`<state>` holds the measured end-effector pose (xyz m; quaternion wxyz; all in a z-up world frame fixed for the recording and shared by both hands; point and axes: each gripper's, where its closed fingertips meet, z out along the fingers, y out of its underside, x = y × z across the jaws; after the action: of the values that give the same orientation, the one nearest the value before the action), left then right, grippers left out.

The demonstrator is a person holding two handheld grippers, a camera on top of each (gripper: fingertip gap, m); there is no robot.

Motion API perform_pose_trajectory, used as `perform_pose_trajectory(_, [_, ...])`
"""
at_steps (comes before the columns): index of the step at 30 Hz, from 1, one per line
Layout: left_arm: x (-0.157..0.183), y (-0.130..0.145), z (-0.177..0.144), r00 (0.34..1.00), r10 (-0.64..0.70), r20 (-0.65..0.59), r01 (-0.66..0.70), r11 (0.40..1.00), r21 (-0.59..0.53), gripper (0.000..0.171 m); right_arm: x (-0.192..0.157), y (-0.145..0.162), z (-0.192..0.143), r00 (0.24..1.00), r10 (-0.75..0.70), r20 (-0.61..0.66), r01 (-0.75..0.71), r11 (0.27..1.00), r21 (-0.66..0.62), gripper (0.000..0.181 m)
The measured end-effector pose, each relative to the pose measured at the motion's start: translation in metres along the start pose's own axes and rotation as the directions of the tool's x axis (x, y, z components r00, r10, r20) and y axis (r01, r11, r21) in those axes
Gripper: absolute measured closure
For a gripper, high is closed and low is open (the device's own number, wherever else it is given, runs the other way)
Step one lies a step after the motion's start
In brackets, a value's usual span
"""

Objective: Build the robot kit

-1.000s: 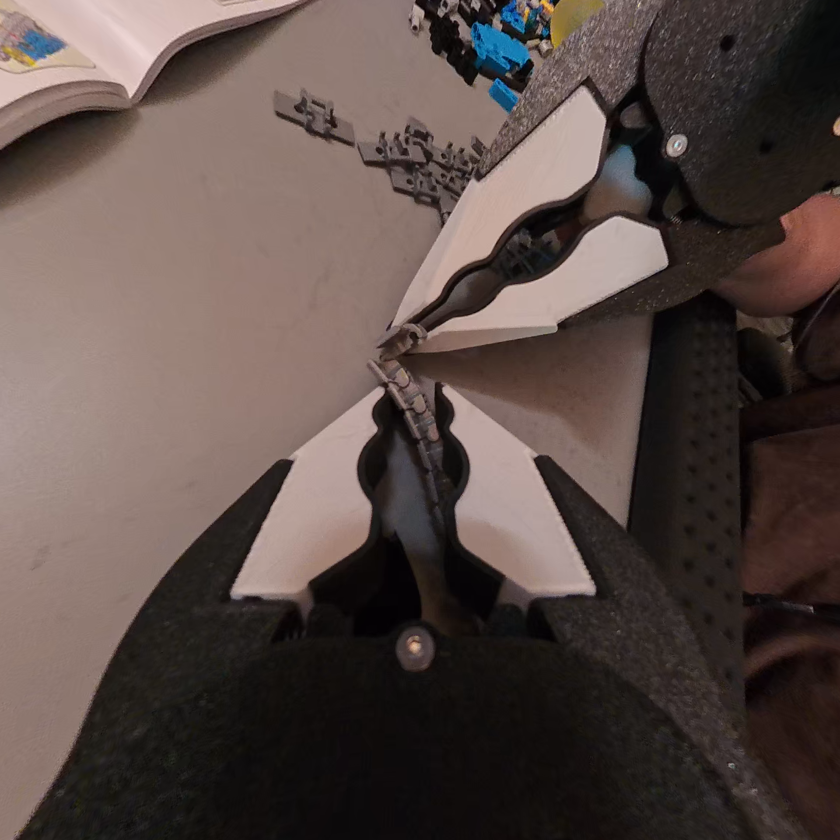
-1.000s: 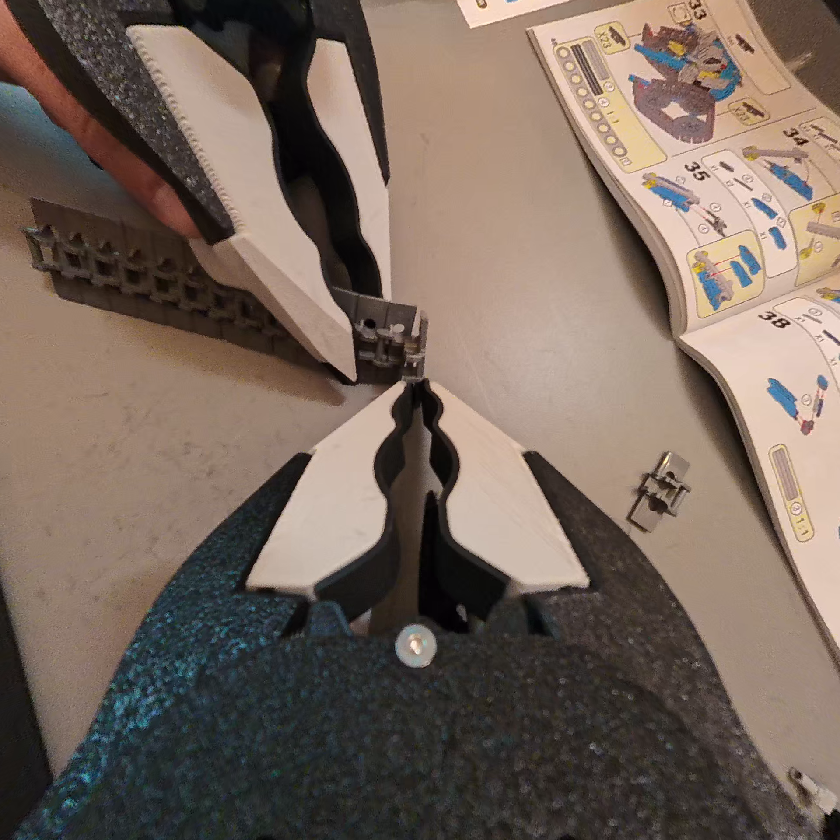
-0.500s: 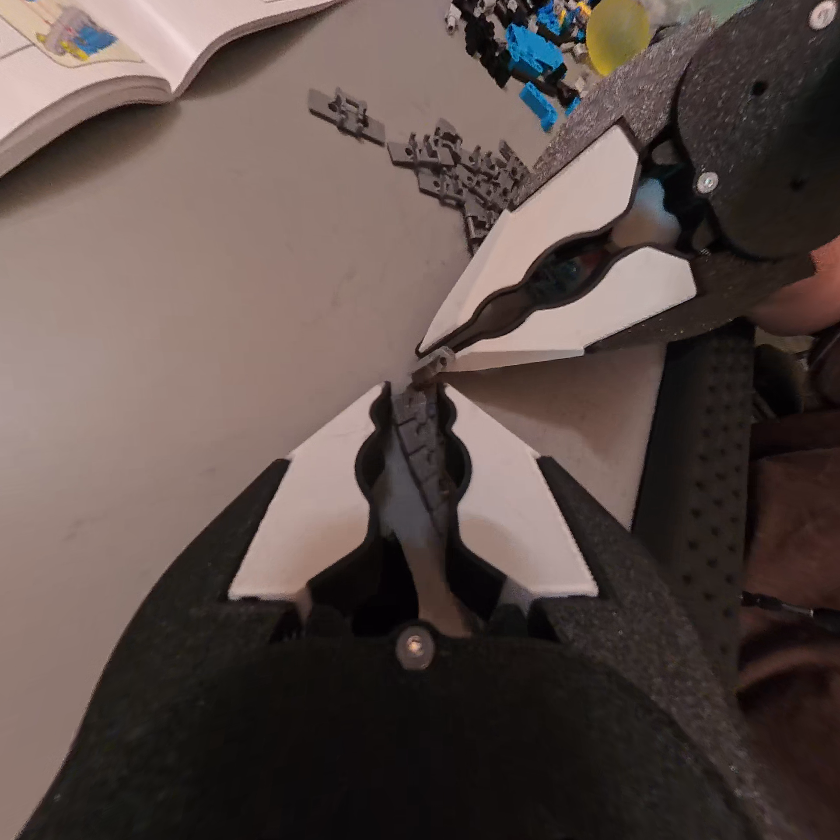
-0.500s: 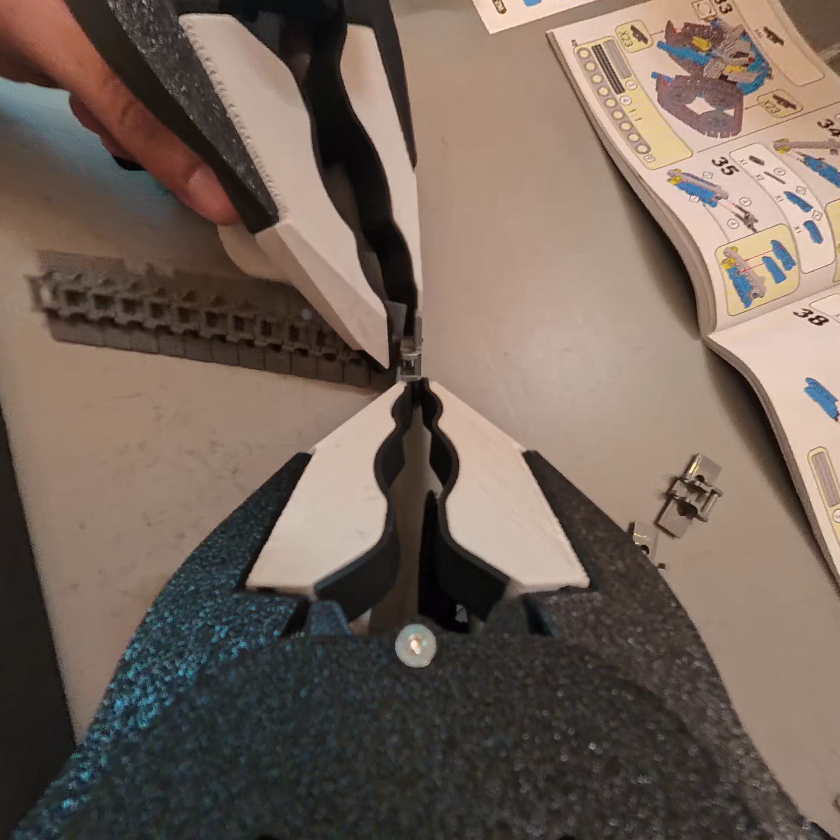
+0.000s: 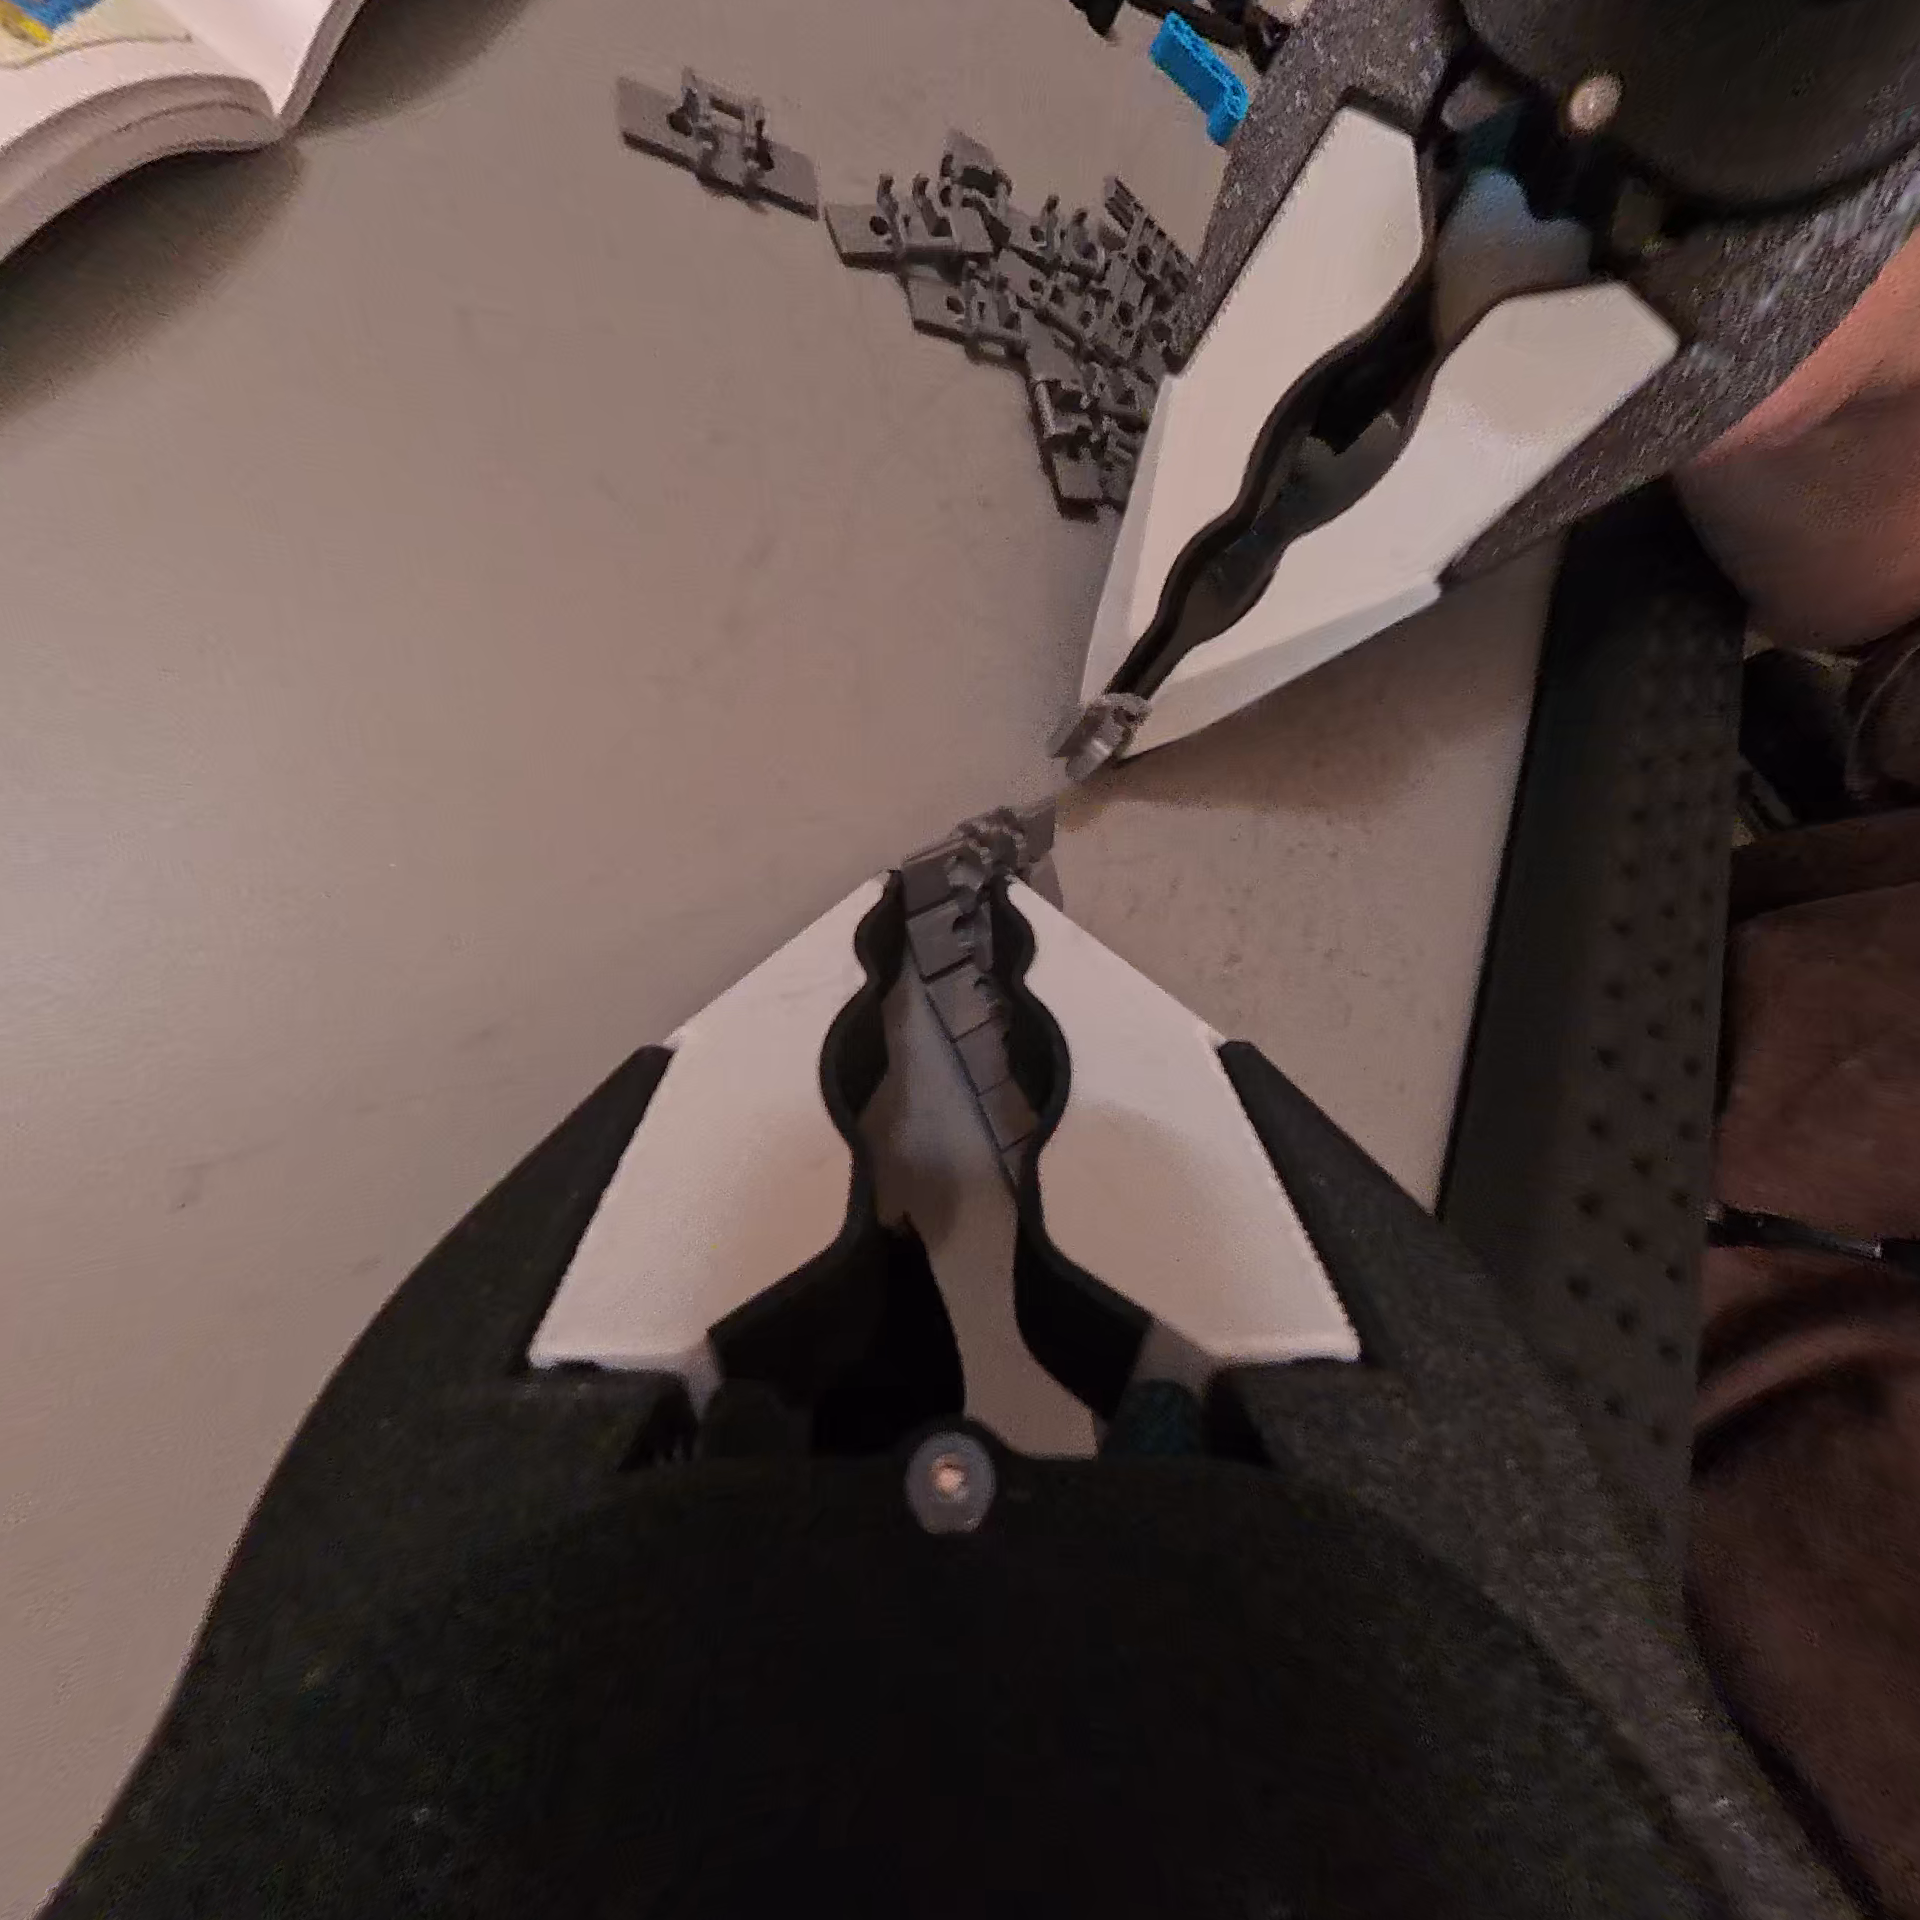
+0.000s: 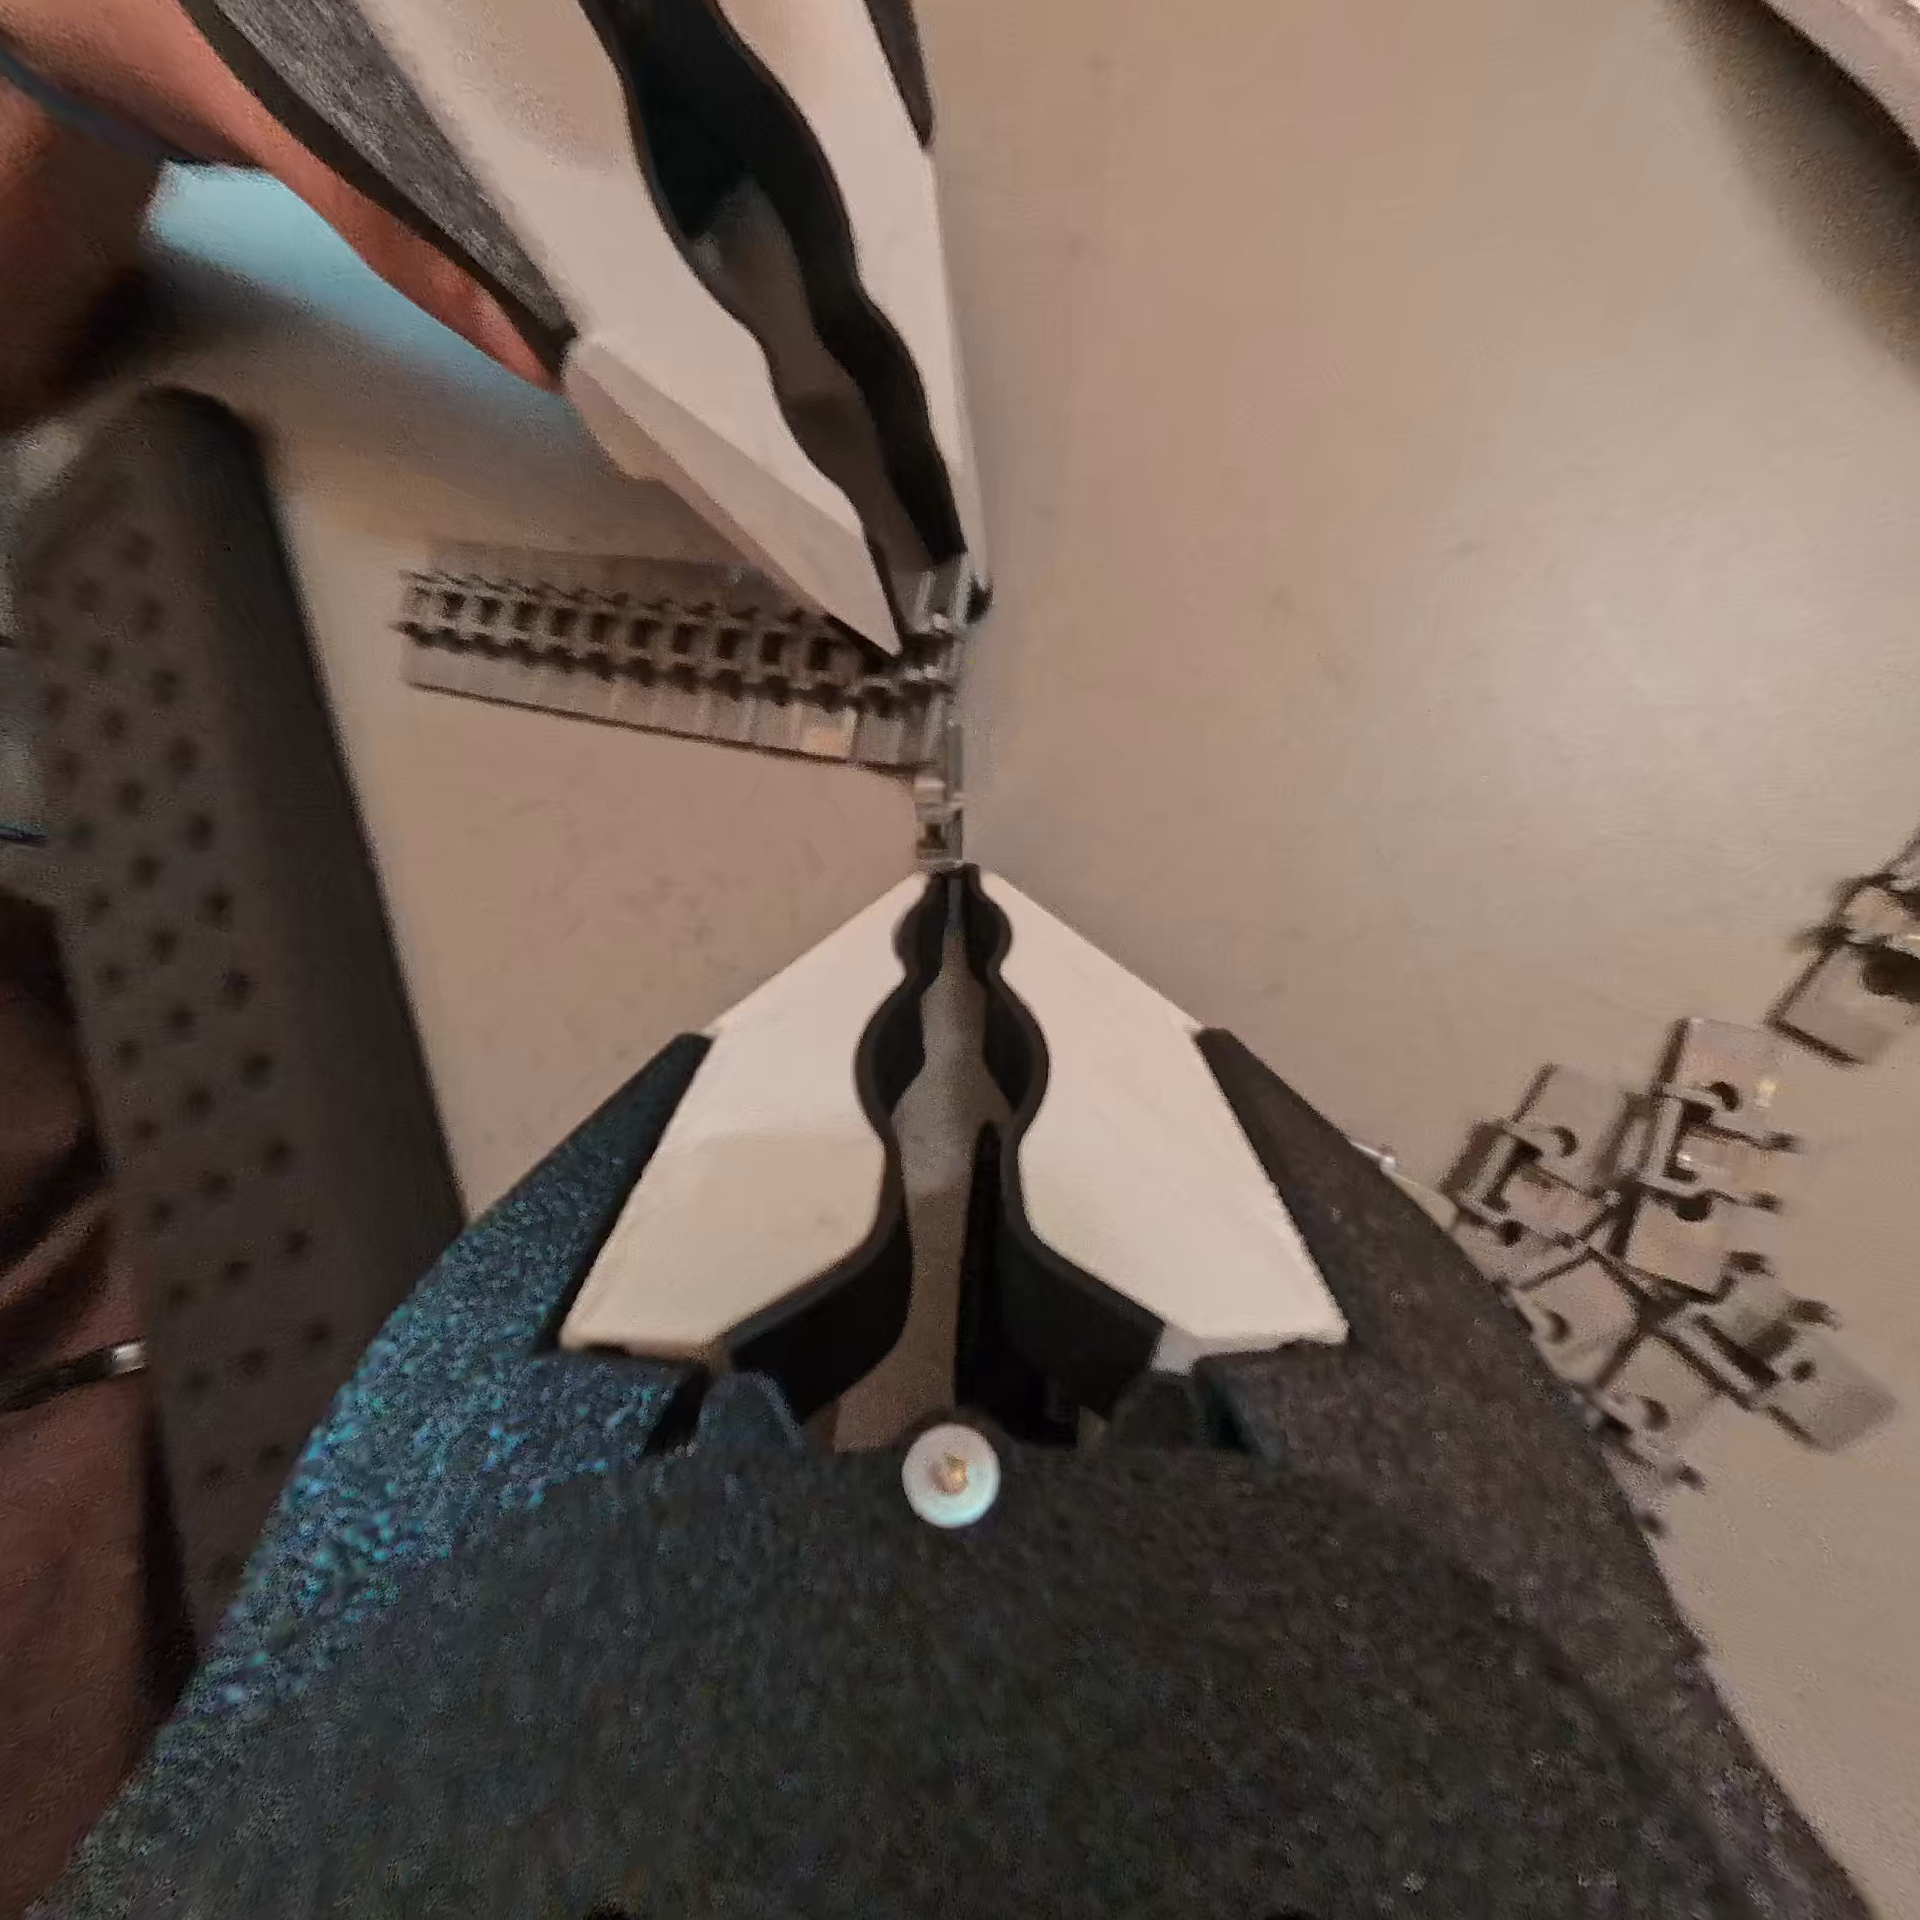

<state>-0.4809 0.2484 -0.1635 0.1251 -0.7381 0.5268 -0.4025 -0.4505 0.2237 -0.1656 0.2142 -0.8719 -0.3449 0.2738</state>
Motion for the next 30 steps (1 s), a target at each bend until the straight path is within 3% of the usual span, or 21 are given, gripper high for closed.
perform_pose_trajectory(2, [0.002, -0.001, 0.001, 1.000, 0.007, -0.005, -0.007, 1.000, 0.004, 0.156, -0.002, -0.008, -0.003, 0.998, 0.036, 0.047, -0.039, 0.997, 0.064, 0.178])
perform_pose_trajectory(5, [0.005, -0.002, 0.003, 1.000, -0.003, -0.024, 0.003, 1.000, 0.013, 0.157, 0.000, -0.017, -0.005, 1.000, -0.025, -0.009, 0.026, 0.993, 0.112, 0.178])
perform_pose_trajectory(9, [0.008, -0.001, 0.005, 0.997, -0.049, -0.053, 0.050, 0.999, 0.013, 0.157, -0.002, -0.016, 0.001, 0.986, -0.108, -0.126, 0.113, 0.993, 0.035, 0.178])
perform_pose_trajectory(13, [0.007, -0.004, 0.003, 0.994, -0.077, -0.081, 0.080, 0.996, 0.037, 0.158, 0.002, -0.010, 0.011, 0.980, -0.095, -0.174, 0.091, 0.995, -0.032, 0.178])
perform_pose_trajectory(18, [0.006, -0.003, 0.002, 0.977, -0.142, -0.157, 0.150, 0.988, 0.041, 0.156, 0.004, -0.012, 0.013, 0.983, -0.073, -0.169, 0.071, 0.997, -0.018, 0.178])
perform_pose_trajectory(21, [0.012, -0.005, -0.001, 0.952, -0.199, -0.233, 0.213, 0.976, 0.037, 0.144, 0.006, -0.014, 0.014, 0.988, -0.025, -0.154, 0.029, 0.999, 0.019, 0.178])
perform_pose_trajectory(26, [0.014, -0.011, -0.003, 0.911, -0.289, -0.295, 0.318, 0.947, 0.055, 0.144, 0.009, -0.015, 0.014, 0.986, -0.013, -0.166, 0.018, 0.999, 0.028, 0.178])
perform_pose_trajectory(30, [0.008, -0.009, 0.002, 0.924, -0.302, -0.236, 0.325, 0.944, 0.062, 0.149, 0.004, -0.016, 0.015, 0.992, 0.006, -0.123, 0.000, 0.999, 0.047, 0.178])
